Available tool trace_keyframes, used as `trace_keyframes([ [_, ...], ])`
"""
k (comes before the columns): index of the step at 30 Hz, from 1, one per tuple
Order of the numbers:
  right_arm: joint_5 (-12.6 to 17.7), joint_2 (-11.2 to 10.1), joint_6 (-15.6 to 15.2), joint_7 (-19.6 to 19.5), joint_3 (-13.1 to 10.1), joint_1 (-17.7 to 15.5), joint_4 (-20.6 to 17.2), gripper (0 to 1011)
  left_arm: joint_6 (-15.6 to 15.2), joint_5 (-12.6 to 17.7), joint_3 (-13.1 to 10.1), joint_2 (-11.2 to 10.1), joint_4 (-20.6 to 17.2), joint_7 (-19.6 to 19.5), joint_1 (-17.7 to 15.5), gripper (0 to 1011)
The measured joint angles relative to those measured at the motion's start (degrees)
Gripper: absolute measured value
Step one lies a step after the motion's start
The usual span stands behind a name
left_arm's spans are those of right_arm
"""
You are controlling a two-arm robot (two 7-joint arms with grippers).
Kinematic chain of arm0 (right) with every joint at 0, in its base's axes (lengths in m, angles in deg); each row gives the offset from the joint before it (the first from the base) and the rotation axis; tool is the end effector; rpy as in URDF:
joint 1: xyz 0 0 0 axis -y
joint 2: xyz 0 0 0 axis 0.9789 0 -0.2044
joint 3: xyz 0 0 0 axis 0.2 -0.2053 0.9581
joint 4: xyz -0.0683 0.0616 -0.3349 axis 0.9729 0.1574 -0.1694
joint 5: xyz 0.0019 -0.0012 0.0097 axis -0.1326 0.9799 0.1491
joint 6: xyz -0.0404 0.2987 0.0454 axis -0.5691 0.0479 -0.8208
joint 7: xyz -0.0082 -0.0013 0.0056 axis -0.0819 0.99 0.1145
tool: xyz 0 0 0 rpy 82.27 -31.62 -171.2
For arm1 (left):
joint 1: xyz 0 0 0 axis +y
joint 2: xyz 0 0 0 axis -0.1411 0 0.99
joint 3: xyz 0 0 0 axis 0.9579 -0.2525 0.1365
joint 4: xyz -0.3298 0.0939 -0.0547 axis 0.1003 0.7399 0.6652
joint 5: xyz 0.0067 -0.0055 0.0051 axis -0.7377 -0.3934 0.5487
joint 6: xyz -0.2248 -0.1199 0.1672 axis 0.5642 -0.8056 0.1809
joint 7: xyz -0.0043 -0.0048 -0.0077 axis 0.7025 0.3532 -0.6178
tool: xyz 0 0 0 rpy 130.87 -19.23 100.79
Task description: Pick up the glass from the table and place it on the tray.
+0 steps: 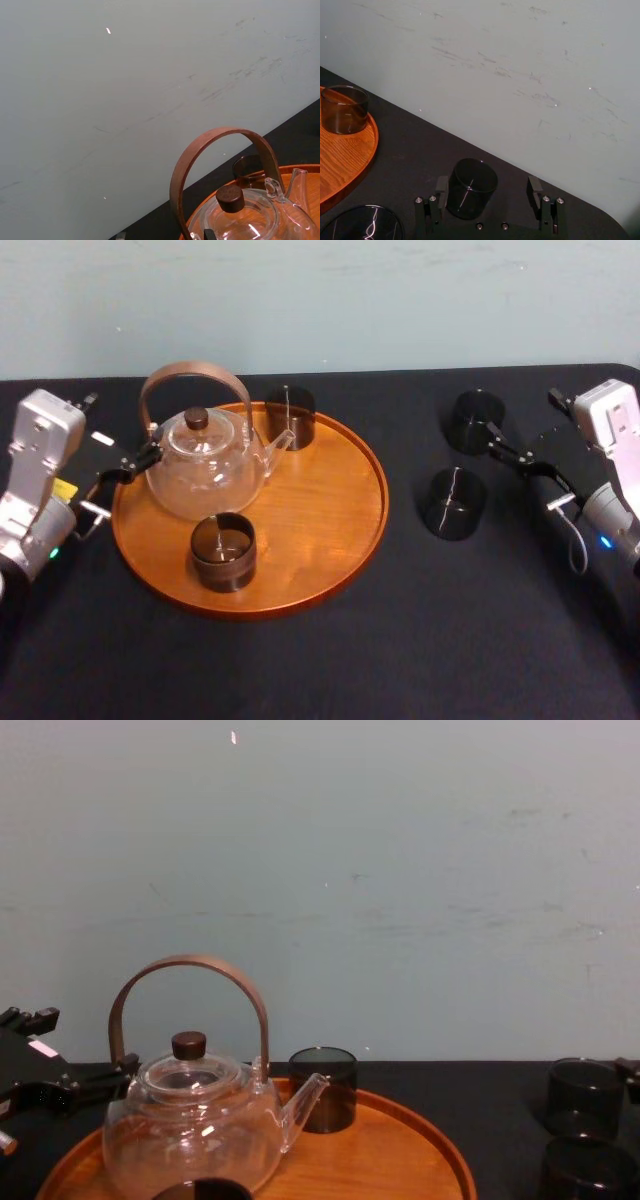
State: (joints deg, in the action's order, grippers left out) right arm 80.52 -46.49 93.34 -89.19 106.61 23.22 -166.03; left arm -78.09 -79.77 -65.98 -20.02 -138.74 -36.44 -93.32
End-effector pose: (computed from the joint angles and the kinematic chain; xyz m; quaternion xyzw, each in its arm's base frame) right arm 0.3637 -0.1162 -0.3475 -0.1415 -0.1324 -0.5799 0.7913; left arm 0.3636 0.1161 -0.3475 0.1415 -0.1325 0.5799 0.7913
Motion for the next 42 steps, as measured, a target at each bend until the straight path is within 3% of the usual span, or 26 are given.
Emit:
trace_keyframes([
  [42,0.0,0.0,0.0,0.0,0.0,0.0,0.0,1002,0.0,0.0,0.0,0.0,0.0,0.0,0.0,1010],
])
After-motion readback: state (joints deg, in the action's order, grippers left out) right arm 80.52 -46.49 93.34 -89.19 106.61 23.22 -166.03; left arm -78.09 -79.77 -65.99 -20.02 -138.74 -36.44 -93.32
